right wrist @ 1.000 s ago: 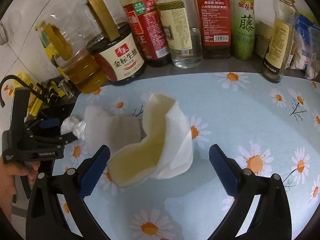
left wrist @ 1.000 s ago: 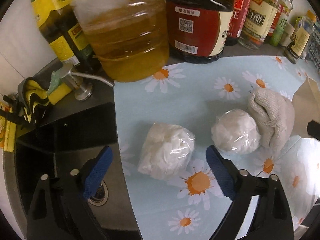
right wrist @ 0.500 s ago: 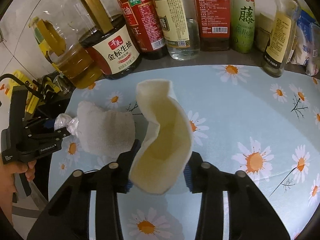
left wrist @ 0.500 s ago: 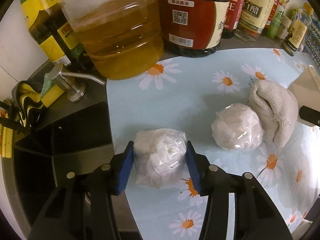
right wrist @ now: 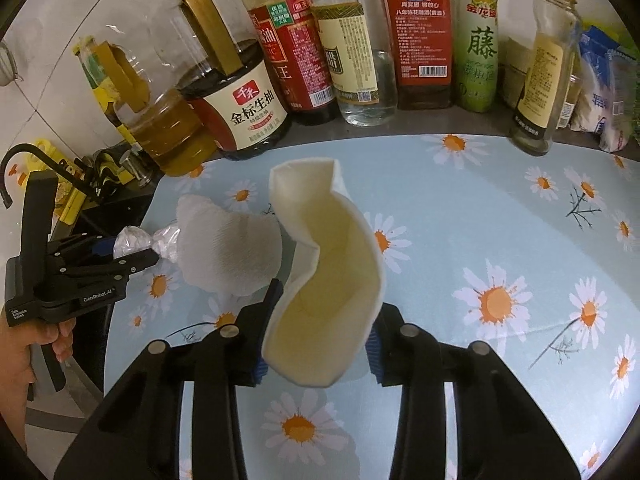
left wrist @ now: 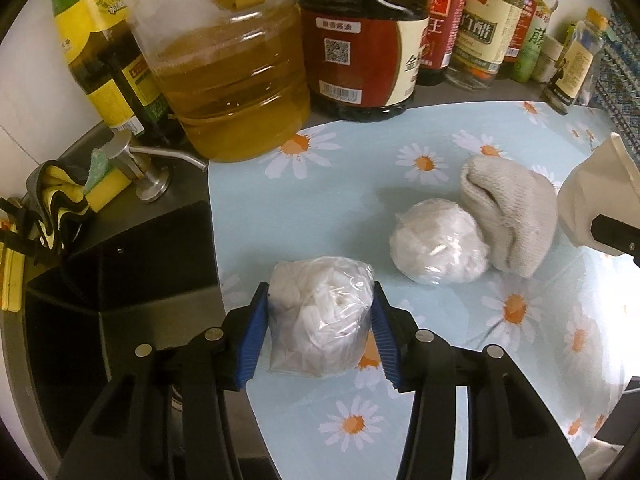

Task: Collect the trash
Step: 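Grasp the clear bag of white tissue with the left tool while the right tool grasps the white paper cup, then lower tissue bag and paper cup into the black bin and open both tools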

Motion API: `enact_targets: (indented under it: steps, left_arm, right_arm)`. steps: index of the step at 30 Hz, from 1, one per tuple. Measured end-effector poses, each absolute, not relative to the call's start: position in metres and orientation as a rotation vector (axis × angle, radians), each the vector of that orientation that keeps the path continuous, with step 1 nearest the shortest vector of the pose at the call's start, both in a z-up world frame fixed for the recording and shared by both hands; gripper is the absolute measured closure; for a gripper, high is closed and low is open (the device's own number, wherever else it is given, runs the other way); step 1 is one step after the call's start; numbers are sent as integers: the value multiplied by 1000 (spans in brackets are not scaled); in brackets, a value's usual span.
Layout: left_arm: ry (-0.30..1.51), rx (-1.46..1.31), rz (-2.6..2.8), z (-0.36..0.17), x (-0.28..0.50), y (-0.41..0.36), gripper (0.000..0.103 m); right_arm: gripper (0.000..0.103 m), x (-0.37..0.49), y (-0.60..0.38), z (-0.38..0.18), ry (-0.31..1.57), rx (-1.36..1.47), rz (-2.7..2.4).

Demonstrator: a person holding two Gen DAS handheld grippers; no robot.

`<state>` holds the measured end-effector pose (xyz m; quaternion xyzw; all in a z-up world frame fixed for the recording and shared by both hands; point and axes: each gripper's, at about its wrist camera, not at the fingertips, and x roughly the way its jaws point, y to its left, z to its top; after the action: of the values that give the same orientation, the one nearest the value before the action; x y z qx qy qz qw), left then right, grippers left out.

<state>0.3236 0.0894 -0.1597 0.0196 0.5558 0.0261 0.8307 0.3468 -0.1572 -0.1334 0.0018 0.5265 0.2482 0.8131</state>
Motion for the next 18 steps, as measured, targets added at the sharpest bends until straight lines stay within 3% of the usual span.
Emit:
enact_targets:
  steps: [18]
  left_arm:
    - [1126,-1,-1,-131,249,58,56]
  right_arm:
    - [64,288,-174,-108,1096,8,517]
